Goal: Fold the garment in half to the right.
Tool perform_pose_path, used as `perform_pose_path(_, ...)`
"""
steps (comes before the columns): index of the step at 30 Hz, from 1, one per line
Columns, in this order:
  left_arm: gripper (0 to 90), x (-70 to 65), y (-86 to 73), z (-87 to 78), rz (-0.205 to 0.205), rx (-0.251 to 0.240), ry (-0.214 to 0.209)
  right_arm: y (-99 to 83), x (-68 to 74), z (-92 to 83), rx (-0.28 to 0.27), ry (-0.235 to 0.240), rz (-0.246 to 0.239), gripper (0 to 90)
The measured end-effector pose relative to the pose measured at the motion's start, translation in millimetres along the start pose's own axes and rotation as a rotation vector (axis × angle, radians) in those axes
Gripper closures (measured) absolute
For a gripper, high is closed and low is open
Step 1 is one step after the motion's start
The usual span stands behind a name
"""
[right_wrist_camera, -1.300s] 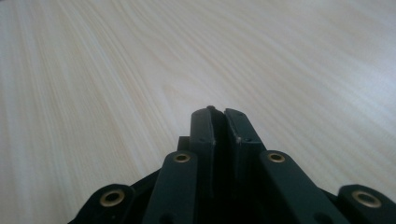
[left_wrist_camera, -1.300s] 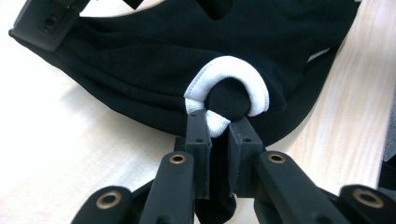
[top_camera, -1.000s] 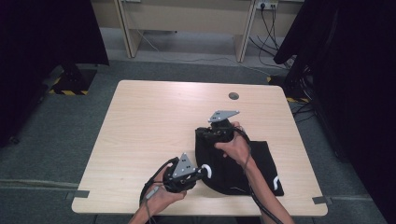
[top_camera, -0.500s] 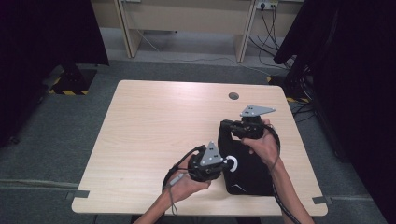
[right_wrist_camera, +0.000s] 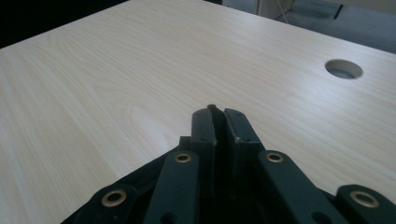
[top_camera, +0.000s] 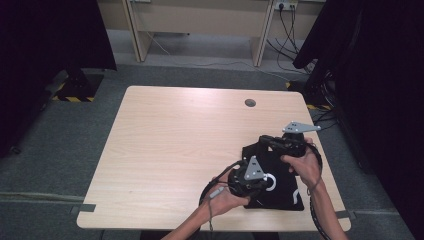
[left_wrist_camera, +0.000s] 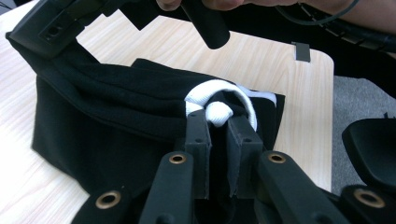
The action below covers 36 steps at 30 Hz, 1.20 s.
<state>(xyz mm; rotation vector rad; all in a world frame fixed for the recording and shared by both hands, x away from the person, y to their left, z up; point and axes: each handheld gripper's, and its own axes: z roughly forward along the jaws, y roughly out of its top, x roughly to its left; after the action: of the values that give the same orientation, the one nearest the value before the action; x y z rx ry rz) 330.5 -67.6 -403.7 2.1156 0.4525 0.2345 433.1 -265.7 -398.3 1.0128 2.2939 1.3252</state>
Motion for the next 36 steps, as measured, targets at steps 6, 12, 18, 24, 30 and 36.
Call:
perform_pose_path(6, 79.4, -2.2, -1.6, 24.6, -0.012, 0.015, -0.031, -19.0, -14.9, -8.3, 0.024, -0.041, 0.024, 82.7)
perform_pose_path(12, 62.9, -0.8, -10.6, 42.4, -0.06, 0.006, -0.082, -36.9, -24.0, -7.1, 0.095, -0.099, 0.04, 67.6)
perform_pose_path(18, 40.3, 6.9, -5.5, 20.0, -0.114, -0.058, -0.084, -35.2, -26.6, -12.4, 0.102, -0.155, 0.065, 47.4)
perform_pose_path(24, 33.7, 20.6, -16.8, 2.4, -0.155, -0.043, -0.017, -28.9, -27.9, -18.0, 0.129, -0.203, 0.093, 41.2)
perform_pose_path(30, 24.7, 21.0, -47.3, 16.8, -0.155, 0.098, 0.074, -35.0, -28.9, -9.5, 0.206, -0.23, 0.118, 39.0)
perform_pose_path(36, 20.3, 14.8, -63.7, 29.3, -0.151, 0.156, 0.118, -36.4, -23.6, 2.0, 0.263, -0.235, 0.116, 36.4)
